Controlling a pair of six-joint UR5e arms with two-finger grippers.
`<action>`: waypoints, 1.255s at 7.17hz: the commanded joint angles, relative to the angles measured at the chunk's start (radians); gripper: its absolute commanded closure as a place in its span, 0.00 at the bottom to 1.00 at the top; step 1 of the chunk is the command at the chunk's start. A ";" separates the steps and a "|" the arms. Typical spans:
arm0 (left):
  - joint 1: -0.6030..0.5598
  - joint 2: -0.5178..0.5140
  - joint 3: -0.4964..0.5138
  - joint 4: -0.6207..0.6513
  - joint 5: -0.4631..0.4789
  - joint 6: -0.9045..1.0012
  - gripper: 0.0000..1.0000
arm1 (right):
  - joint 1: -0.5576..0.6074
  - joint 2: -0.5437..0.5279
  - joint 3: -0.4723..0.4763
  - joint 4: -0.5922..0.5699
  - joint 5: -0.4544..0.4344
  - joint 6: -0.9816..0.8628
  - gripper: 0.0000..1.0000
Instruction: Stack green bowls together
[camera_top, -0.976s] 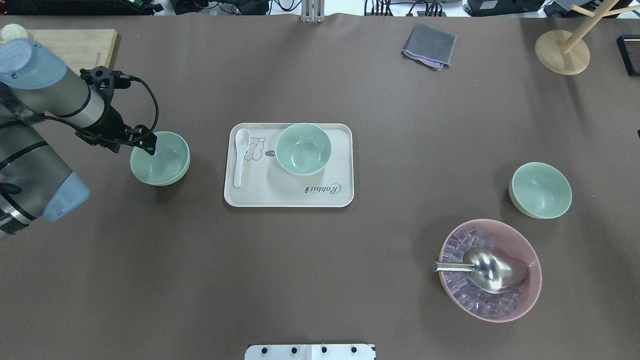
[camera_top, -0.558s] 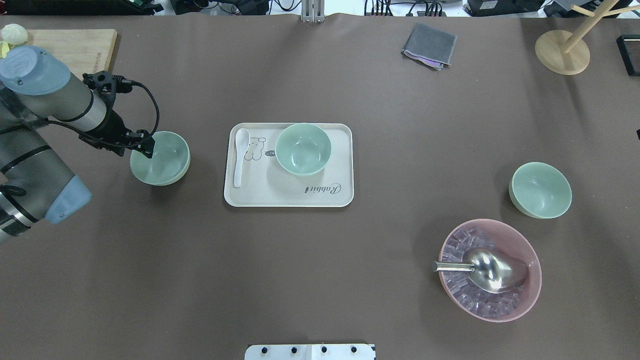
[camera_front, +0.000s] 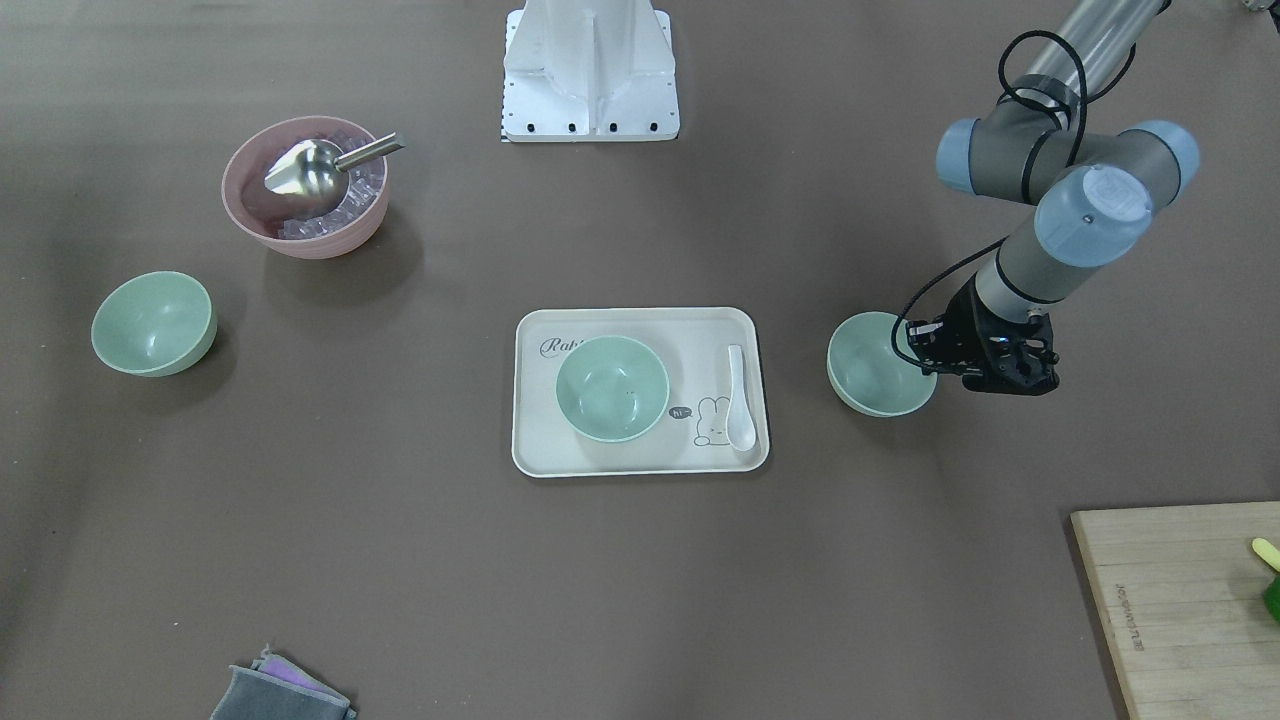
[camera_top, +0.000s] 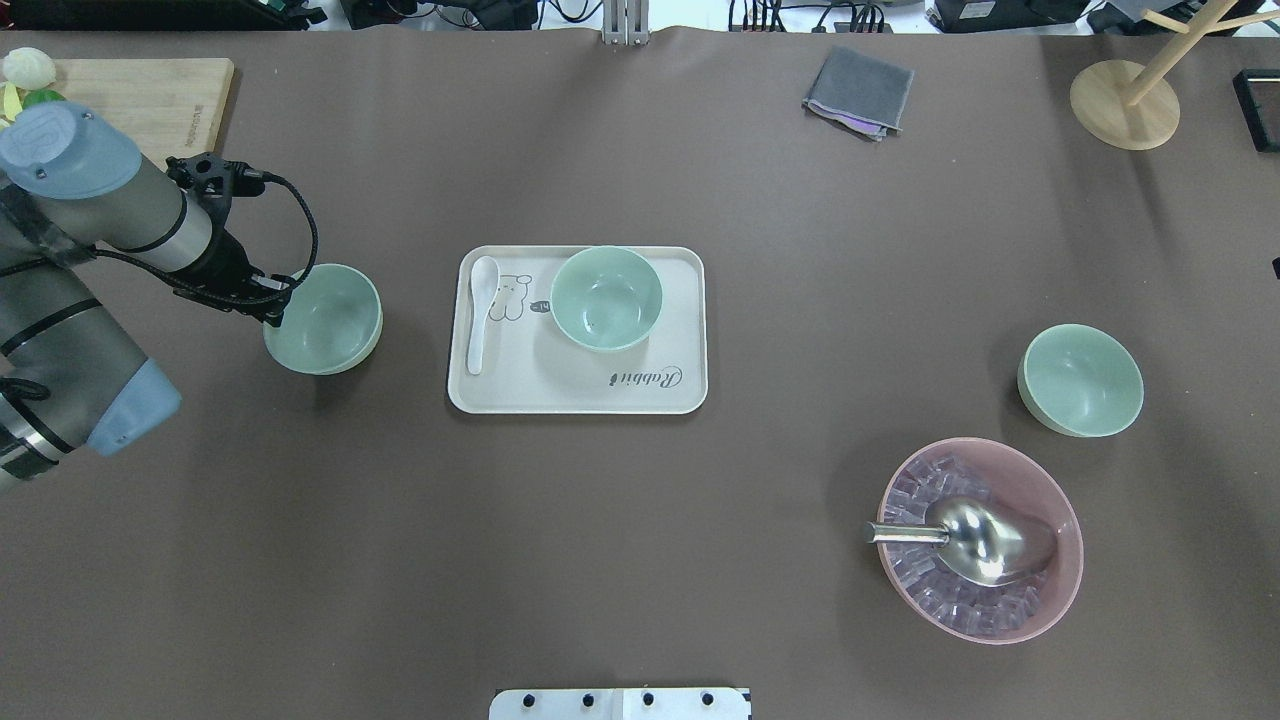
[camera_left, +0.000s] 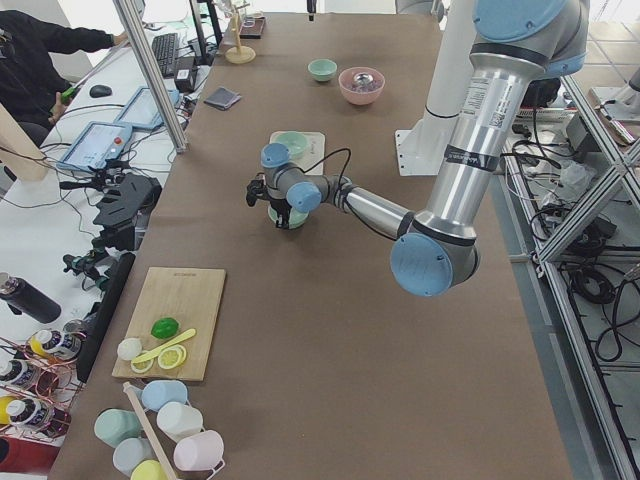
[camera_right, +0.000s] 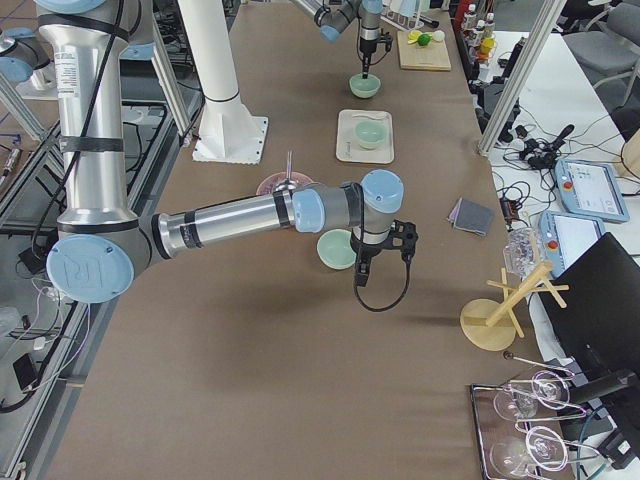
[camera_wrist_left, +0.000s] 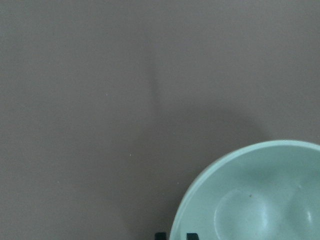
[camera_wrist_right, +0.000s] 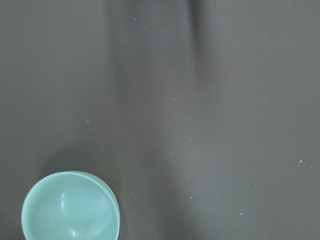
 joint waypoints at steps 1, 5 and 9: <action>-0.110 -0.007 -0.033 0.067 -0.170 0.003 1.00 | -0.009 0.014 -0.004 -0.005 -0.007 -0.001 0.00; -0.139 -0.236 -0.067 0.371 -0.224 -0.076 1.00 | -0.166 0.144 -0.036 0.008 -0.049 0.116 0.00; -0.091 -0.338 -0.027 0.372 -0.184 -0.215 1.00 | -0.325 0.042 -0.036 0.160 -0.149 0.157 0.00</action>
